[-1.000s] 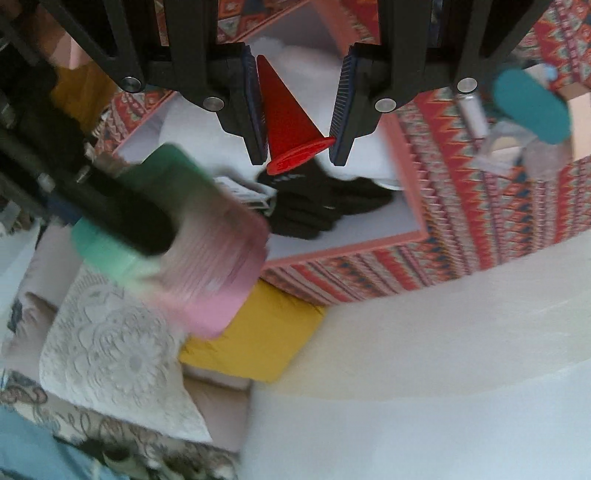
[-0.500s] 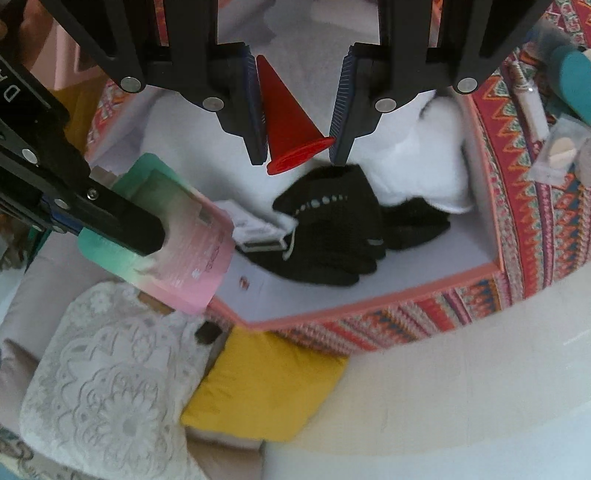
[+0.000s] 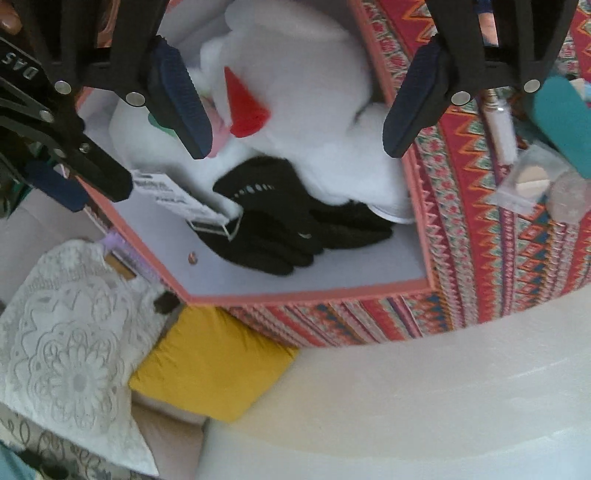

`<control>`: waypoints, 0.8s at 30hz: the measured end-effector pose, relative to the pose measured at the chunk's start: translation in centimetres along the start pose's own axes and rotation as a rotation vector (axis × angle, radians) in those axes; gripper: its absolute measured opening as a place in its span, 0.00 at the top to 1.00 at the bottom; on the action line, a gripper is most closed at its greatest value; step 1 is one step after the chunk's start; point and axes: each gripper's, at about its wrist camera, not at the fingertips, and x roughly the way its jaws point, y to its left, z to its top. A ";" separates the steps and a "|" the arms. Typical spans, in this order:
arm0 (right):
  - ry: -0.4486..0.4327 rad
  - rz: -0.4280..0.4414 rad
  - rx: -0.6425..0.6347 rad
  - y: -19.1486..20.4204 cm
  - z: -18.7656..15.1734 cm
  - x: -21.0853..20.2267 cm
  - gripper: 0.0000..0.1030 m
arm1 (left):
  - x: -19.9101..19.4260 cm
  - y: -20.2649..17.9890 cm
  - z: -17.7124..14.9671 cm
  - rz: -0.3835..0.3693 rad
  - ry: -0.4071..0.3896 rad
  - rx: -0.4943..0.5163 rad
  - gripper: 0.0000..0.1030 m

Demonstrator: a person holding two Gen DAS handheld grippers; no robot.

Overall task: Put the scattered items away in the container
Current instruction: 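Carry the red cone and pink-green pad into the pink box and open both tools, then grasp the pink cosmetic box with the left tool while the right tool grasps the teal case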

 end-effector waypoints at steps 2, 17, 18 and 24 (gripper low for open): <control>-0.014 0.007 -0.011 1.4 0.1 -0.5 0.21 | -1.4 0.7 0.0 0.022 -0.021 -0.001 0.22; 0.010 0.217 -0.247 19.3 -1.1 -0.2 0.16 | -11.9 18.7 -5.4 0.295 -0.074 -0.202 0.17; 0.026 0.232 -0.269 20.5 -1.6 0.3 0.16 | -12.3 20.4 -6.2 0.314 -0.068 -0.230 0.17; 0.151 0.300 -0.386 27.5 -5.2 4.9 0.16 | -13.0 29.1 -10.0 0.391 -0.027 -0.403 0.16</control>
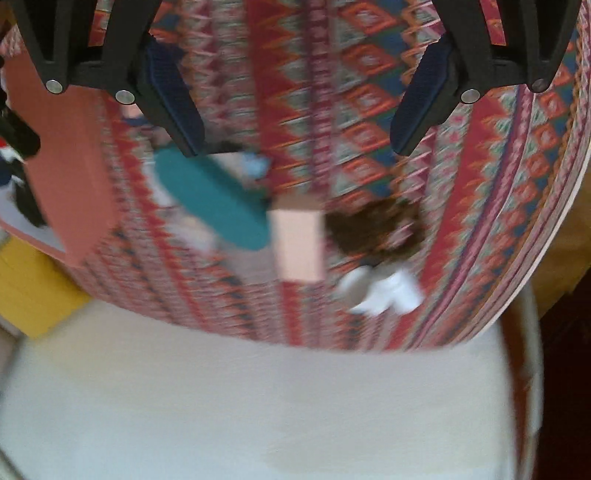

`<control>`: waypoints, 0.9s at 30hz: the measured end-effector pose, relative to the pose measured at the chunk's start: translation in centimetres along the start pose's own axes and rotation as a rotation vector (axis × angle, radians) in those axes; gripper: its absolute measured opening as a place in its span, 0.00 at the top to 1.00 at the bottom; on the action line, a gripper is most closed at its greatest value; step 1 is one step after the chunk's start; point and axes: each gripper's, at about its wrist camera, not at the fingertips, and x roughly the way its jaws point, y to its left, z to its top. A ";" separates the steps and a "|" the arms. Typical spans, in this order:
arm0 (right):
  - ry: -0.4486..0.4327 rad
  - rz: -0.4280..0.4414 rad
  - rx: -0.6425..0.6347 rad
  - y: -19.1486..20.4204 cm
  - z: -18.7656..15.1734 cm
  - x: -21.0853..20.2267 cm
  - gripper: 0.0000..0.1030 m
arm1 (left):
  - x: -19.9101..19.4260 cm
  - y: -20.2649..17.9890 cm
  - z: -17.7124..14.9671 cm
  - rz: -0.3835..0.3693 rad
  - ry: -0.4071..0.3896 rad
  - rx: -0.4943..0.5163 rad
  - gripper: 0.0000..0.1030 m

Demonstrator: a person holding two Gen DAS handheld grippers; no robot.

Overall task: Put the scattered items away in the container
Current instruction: 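Grasp the pink cosmetic box with the left tool while the right tool grasps the teal case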

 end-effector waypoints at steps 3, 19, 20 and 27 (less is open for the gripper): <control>0.037 0.010 -0.020 1.0 -0.1 3.0 0.16 | 2.2 1.3 -0.3 0.012 0.043 -0.022 0.16; 0.148 0.090 0.006 0.8 1.6 15.7 0.16 | 15.3 -2.4 6.8 0.040 0.127 0.068 0.16; 0.162 0.089 0.001 0.9 1.5 16.5 0.16 | 16.1 -2.2 7.2 0.044 0.133 0.065 0.16; 0.251 0.108 0.003 0.6 0.7 20.6 0.23 | 20.6 -1.6 9.3 0.047 0.157 0.052 0.16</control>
